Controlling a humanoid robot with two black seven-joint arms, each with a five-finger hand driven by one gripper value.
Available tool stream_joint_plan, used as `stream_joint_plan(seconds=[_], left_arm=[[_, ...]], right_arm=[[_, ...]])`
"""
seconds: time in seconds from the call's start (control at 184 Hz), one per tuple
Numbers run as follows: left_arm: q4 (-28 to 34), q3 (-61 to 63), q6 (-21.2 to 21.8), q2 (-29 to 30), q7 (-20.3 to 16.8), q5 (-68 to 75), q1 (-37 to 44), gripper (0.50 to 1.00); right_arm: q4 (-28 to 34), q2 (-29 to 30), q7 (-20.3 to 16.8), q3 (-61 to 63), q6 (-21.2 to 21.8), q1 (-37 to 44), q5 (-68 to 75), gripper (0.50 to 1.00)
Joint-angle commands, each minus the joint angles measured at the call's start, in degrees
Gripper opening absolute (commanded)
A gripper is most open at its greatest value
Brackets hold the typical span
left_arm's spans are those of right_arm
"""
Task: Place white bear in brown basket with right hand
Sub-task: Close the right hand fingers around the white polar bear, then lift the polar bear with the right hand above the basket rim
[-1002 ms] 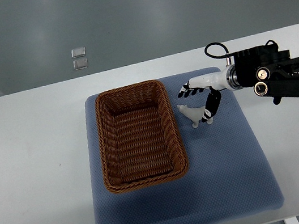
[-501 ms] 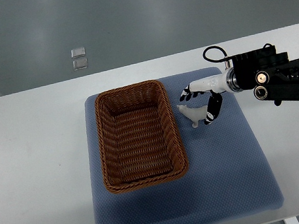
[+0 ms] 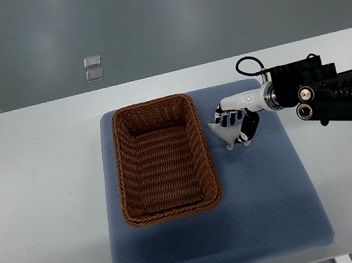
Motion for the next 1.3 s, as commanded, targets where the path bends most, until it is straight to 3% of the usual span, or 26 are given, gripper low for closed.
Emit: stream_joint_plan(seconds=[0.0,0.125,0.24,0.67,0.953,1.111,1.296], left_arm=[[0.0,0.0,0.0,0.0,0.0,0.0,0.0,1.000],[0.0,0.0,0.0,0.0,0.0,0.0,0.0,1.000],[0.0,0.0,0.0,0.0,0.0,0.0,0.0,1.000],[0.0,0.0,0.0,0.0,0.0,0.0,0.0,1.000],[0.0,0.0,0.0,0.0,0.0,0.0,0.0,1.000],[0.0,0.0,0.0,0.0,0.0,0.0,0.0,1.000],[0.0,0.0,0.0,0.0,0.0,0.0,0.0,1.000]], right_arm=[[0.0,0.0,0.0,0.0,0.3,0.0,0.0,0.627],[0.0,-0.1,0.0,0.0,0.7,0.1,0.0,0.543],[0.0,-0.2,0.0,0.0,1.0,0.1,0.0,0.500],[-0.5,-2.6,0.0,0.3,0.9,1.0,0.2,0.500],[-2.5,-3.8,0.1,0.7,1.0,6.9,0.1,0.500],[-1.4,-2.0,0.3,1.1,1.0,12.9,0.5,0.500],[-1.2,5.6,0.7,2.2,1.0,15.7,0.7,0.500]])
